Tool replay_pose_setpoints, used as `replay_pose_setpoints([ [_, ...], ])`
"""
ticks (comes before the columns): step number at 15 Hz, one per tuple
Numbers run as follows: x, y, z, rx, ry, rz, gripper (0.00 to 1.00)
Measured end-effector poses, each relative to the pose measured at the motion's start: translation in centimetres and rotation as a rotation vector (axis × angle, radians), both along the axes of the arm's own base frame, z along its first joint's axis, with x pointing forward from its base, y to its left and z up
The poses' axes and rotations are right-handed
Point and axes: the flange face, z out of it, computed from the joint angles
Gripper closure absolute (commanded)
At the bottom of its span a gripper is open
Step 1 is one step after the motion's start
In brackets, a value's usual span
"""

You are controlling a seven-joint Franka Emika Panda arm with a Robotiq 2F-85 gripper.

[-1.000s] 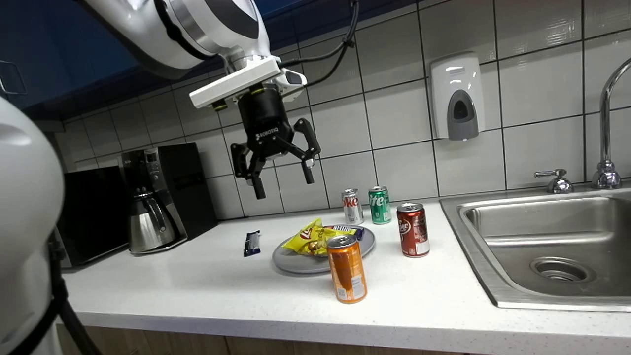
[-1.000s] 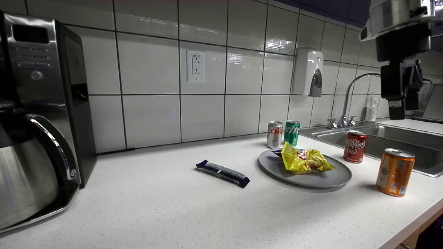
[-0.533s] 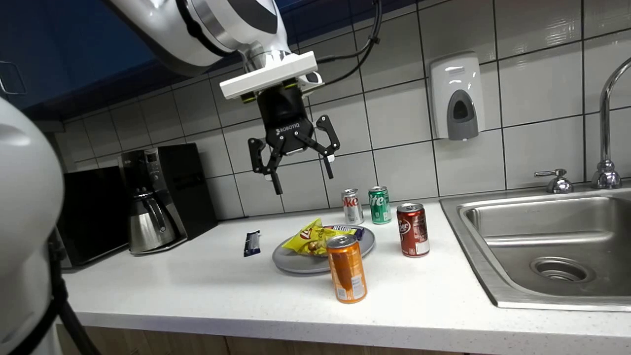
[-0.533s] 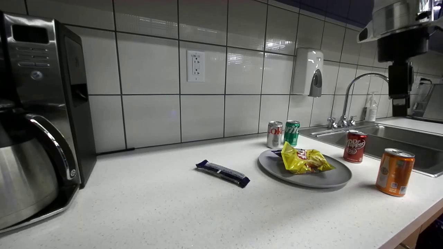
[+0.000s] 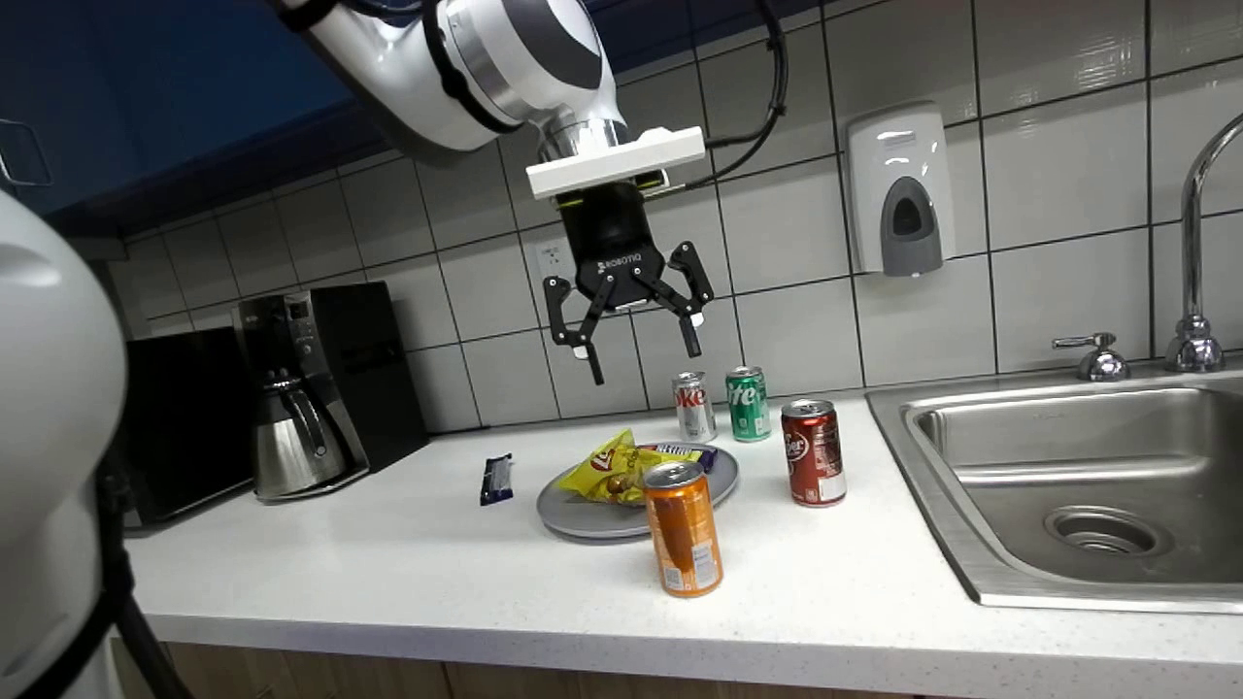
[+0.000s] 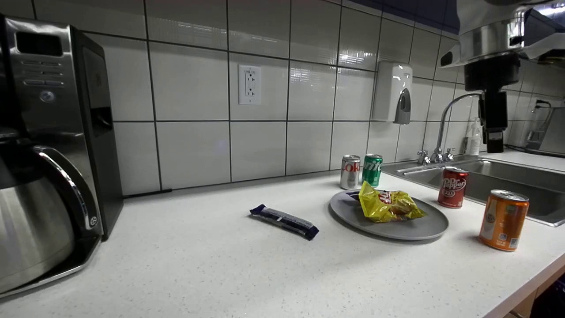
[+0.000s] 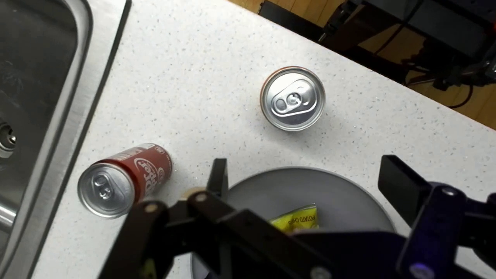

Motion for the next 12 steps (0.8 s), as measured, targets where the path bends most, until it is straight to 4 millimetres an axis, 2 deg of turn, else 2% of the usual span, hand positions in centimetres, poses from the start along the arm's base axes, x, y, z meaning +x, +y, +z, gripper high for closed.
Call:
replay_pose_setpoints([
  [7, 4.8, -0.9, -1.6, -0.008, 0.049, 0.126, 0.00],
  [12, 7.2, -0.4, -2.8, -0.010, 0.079, 0.212, 0.00],
])
